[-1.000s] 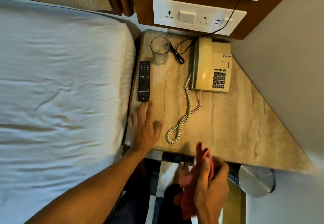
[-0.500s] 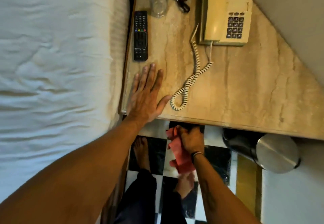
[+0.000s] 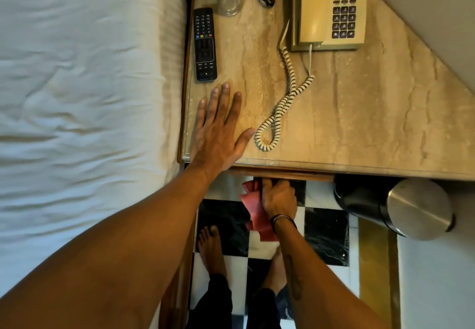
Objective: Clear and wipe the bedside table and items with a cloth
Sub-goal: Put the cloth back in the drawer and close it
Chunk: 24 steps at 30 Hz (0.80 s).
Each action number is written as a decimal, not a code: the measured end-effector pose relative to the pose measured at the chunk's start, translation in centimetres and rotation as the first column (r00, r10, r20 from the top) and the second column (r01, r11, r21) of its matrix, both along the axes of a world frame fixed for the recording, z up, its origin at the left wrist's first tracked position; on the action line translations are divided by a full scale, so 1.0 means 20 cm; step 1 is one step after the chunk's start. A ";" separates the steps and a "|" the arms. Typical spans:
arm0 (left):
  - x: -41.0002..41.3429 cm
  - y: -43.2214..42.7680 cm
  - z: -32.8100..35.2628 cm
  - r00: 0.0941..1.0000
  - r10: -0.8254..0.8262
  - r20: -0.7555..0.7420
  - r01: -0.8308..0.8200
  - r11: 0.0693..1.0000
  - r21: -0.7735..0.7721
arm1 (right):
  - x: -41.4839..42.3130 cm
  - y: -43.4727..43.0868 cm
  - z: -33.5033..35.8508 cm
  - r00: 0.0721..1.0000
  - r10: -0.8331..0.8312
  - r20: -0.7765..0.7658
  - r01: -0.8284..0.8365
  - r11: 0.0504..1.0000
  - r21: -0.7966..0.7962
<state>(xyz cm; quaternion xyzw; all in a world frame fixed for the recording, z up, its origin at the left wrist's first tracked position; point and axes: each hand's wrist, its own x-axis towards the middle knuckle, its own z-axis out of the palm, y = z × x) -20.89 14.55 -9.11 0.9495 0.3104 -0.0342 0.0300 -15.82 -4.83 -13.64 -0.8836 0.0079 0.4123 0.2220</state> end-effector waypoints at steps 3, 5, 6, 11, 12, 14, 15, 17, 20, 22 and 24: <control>0.00 0.00 -0.01 1.000 0.006 0.003 -0.006 1.000 0.011 | -0.20 -0.24 0.03 0.998 0.012 -0.060 -0.013 0.999 -0.029; 0.00 -0.01 -0.01 1.000 0.006 0.013 -0.006 1.000 0.016 | -0.33 -0.39 0.03 0.992 0.049 -0.116 -0.061 0.993 -0.103; 0.00 -0.01 -0.01 1.000 0.005 0.021 -0.005 1.000 0.017 | -0.38 -0.45 0.03 0.986 0.081 -0.148 -0.103 0.984 -0.148; 0.00 -0.02 0.00 0.999 0.016 0.043 -0.016 1.000 0.014 | -0.40 -0.53 0.18 0.945 0.246 -0.213 -0.279 0.950 -0.140; 0.00 -0.02 0.00 0.999 0.016 0.046 -0.017 1.000 0.010 | -0.38 -0.53 0.26 0.925 0.337 -0.175 -0.358 0.927 -0.109; -0.01 -0.02 0.01 0.998 0.015 0.053 -0.015 1.000 0.012 | -0.33 -0.50 0.43 0.841 0.539 0.051 -0.537 0.842 -0.048; -0.01 -0.03 0.01 0.998 0.017 0.054 -0.018 1.000 0.018 | -0.30 -0.47 0.52 0.762 0.599 0.247 -0.608 0.792 -0.044; -0.01 -0.03 0.02 0.998 0.019 0.054 -0.020 1.000 0.023 | -0.24 -0.36 0.60 0.514 0.599 0.614 -0.720 0.690 -0.072; 0.00 -0.03 0.02 0.998 0.015 0.065 -0.017 0.999 0.031 | -0.13 -0.15 0.52 0.306 0.607 0.733 -0.780 0.602 -0.172; 0.00 -0.03 0.01 0.998 0.014 0.064 -0.017 0.999 0.035 | -0.09 -0.06 0.41 0.290 0.787 0.545 -0.843 0.480 -0.243; 0.00 -0.02 0.00 0.997 0.017 0.072 -0.020 0.999 0.033 | -0.09 -0.07 0.28 0.278 0.918 0.283 -0.907 0.348 -0.237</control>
